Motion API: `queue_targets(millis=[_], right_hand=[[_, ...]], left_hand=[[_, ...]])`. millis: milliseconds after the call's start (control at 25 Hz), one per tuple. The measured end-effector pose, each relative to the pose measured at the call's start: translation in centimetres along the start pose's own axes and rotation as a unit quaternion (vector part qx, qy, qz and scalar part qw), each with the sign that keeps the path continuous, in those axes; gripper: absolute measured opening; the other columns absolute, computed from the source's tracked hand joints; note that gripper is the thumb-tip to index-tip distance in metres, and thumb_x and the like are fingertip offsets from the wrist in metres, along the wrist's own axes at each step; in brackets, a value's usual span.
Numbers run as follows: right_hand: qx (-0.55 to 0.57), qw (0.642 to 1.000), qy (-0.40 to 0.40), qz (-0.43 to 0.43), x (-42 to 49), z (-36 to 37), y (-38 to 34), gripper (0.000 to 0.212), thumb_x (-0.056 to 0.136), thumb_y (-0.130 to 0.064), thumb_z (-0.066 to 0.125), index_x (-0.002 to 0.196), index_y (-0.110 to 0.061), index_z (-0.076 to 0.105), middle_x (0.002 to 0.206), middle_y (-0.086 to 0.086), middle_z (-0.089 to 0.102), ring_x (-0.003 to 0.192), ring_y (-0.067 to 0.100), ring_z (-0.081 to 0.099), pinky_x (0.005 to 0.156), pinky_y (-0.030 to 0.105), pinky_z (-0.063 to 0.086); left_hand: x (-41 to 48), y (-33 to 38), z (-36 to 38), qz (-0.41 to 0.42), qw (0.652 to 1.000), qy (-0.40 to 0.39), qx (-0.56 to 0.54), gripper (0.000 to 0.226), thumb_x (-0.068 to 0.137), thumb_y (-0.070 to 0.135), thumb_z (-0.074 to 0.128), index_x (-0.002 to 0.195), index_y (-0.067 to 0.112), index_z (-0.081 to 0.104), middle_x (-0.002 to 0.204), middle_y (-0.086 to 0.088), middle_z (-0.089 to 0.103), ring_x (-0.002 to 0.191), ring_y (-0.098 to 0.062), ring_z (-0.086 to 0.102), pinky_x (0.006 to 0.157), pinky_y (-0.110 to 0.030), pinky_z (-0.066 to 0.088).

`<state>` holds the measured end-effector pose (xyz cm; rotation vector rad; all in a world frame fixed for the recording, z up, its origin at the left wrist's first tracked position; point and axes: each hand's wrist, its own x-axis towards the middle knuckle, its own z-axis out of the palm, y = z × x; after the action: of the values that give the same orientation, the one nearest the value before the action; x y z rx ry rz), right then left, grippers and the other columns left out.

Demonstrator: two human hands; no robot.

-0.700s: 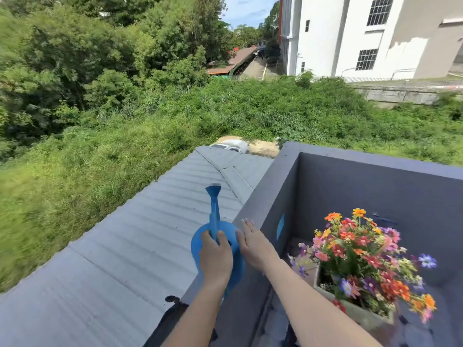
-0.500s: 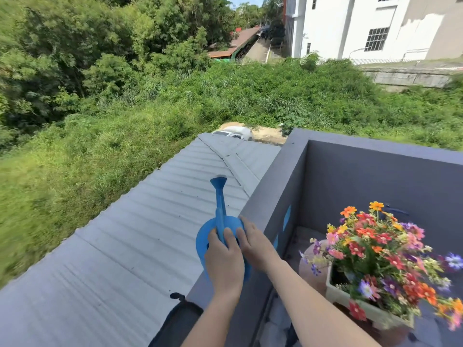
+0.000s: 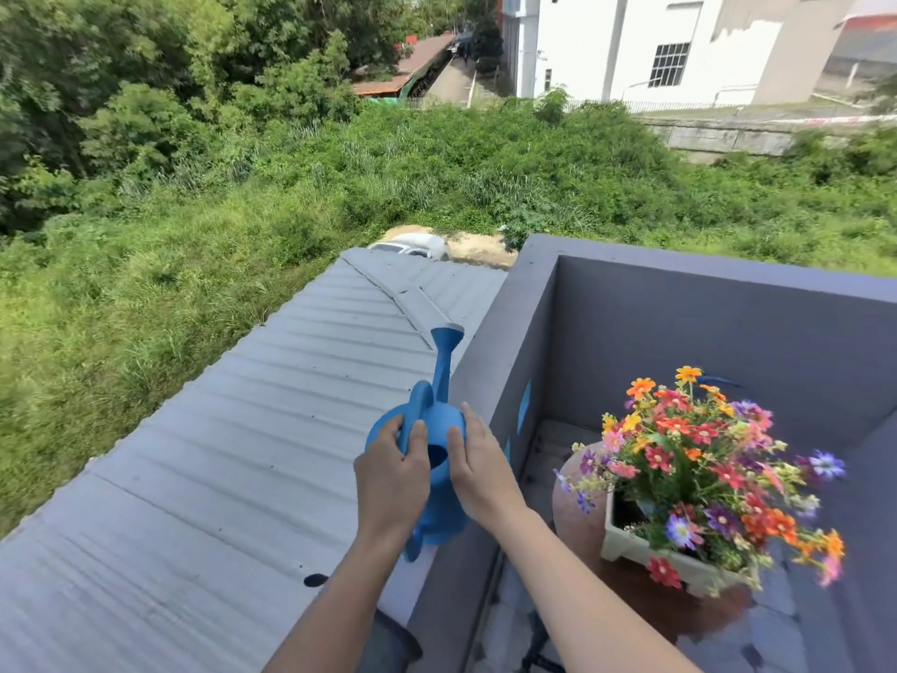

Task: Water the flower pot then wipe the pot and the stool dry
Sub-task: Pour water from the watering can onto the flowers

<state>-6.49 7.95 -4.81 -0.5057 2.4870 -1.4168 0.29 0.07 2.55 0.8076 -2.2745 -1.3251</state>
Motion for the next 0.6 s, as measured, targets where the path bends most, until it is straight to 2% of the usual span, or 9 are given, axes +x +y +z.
queue_targets(millis=[40,120,280,360,480,600], right_hand=[[0.002,1.000,0.020,0.002,-0.5,-0.4,-0.3,0.055,0.101,-0.036,0.023,0.151,-0.013,0.016,0.160,0.000,0.020,0.147,0.011,0.016,0.115,0.024,0.014],[0.009,0.998,0.064,-0.008,-1.5,-1.5,-1.2,0.056,0.101,-0.037,0.023,0.152,-0.014,0.015,0.161,-0.001,0.017,0.147,0.009,0.011,0.115,0.021,0.010],[0.002,0.988,0.141,-0.070,-3.2,-4.3,-3.1,0.056,0.101,-0.036,0.026,0.152,-0.015,0.013,0.161,-0.005,0.011,0.147,0.006,0.003,0.113,0.016,0.003],[-0.020,0.982,0.158,-0.098,-4.0,-5.5,-3.9,0.060,0.100,-0.042,0.023,0.152,-0.014,0.013,0.161,-0.002,0.011,0.148,0.009,0.002,0.115,0.019,0.001],[-0.047,0.974,0.176,-0.131,-5.6,-7.1,-4.8,0.080,0.089,-0.060,0.007,0.151,-0.011,0.014,0.162,0.003,0.010,0.149,0.013,0.000,0.120,0.026,0.001],[-0.066,0.971,0.184,-0.136,-7.0,-7.8,-5.1,0.086,0.083,-0.063,0.002,0.152,-0.012,0.013,0.162,0.004,0.004,0.149,0.015,-0.005,0.118,0.025,-0.004]], left_hand=[[0.0,0.7,-0.4,0.013,1.000,-0.020,0.000,0.015,0.095,0.027,0.048,0.092,0.025,0.062,0.074,0.009,0.063,0.077,-0.019,0.060,0.071,-0.027,0.044],[0.3,2.1,-1.4,0.043,0.997,-0.061,0.000,0.010,0.092,0.028,0.054,0.091,0.026,0.064,0.074,0.007,0.067,0.075,-0.013,0.063,0.067,-0.024,0.047],[1.9,6.2,-3.2,0.095,0.984,-0.147,0.005,0.010,0.082,0.026,0.068,0.091,0.022,0.072,0.079,0.001,0.074,0.076,-0.012,0.069,0.069,-0.024,0.052],[2.7,8.4,-3.8,0.137,0.973,-0.176,0.051,0.008,0.081,0.023,0.070,0.089,0.020,0.073,0.078,-0.001,0.074,0.074,-0.012,0.069,0.067,-0.023,0.049],[2.8,11.5,-4.1,0.223,0.944,-0.191,0.152,0.013,0.078,0.028,0.074,0.085,0.017,0.072,0.074,-0.003,0.073,0.064,-0.010,0.063,0.060,-0.022,0.044],[2.4,13.9,-4.2,0.288,0.914,-0.181,0.219,0.020,0.074,0.030,0.078,0.089,0.017,0.073,0.074,-0.003,0.070,0.060,-0.008,0.058,0.055,-0.014,0.042]])
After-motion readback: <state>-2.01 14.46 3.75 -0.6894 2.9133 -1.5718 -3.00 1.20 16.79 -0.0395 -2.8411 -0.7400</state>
